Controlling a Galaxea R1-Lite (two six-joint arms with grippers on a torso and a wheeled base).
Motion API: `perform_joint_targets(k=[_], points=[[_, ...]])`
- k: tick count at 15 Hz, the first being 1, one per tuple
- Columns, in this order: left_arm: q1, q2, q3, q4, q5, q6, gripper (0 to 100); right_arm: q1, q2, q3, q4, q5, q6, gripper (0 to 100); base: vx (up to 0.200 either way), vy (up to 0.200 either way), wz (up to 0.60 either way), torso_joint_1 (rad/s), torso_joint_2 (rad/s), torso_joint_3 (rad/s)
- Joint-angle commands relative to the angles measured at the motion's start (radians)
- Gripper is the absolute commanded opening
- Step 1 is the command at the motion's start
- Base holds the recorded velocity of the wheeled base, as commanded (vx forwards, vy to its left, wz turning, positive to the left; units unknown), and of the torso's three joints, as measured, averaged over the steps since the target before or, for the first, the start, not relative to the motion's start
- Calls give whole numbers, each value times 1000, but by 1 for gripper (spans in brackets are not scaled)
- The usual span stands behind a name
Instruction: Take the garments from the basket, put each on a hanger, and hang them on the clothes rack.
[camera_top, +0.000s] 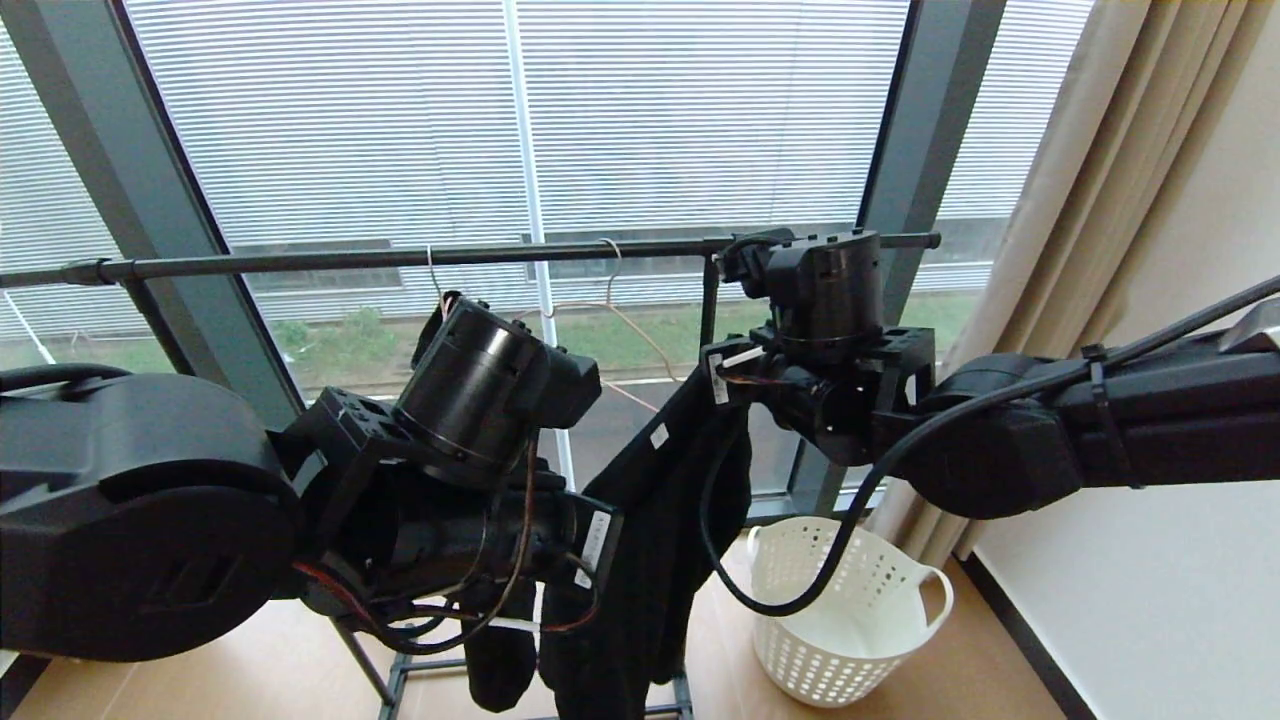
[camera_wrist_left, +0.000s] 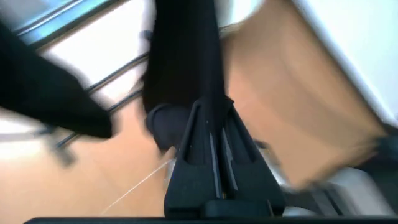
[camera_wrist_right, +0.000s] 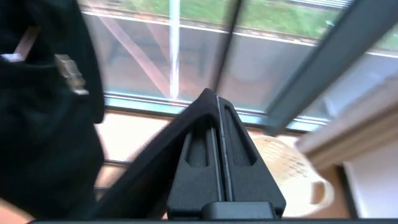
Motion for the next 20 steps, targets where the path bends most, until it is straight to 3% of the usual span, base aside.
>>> perform_joint_targets(k=[1,3,5,9,20], points=[[55,6,8,-5,16,6,0,-22,-70,30,40,-8,-24,0,0,0,0,0,0,0],[100,26,-31,-22,18,10,0,-21,-102,66,57,-34,-68,0,0,0,0,0,0,0],[156,92,-141,-36,19,9,0,-13,-142,124,59,-46,-112,0,0,0,0,0,0,0],[175,167,-288,-33,19,13,0,44,-191,205,57,-111,-169,0,0,0,0,0,0,0],[162,152,-276,-34,18,15,0,50,-211,218,59,-112,-180,0,0,0,0,0,0,0]])
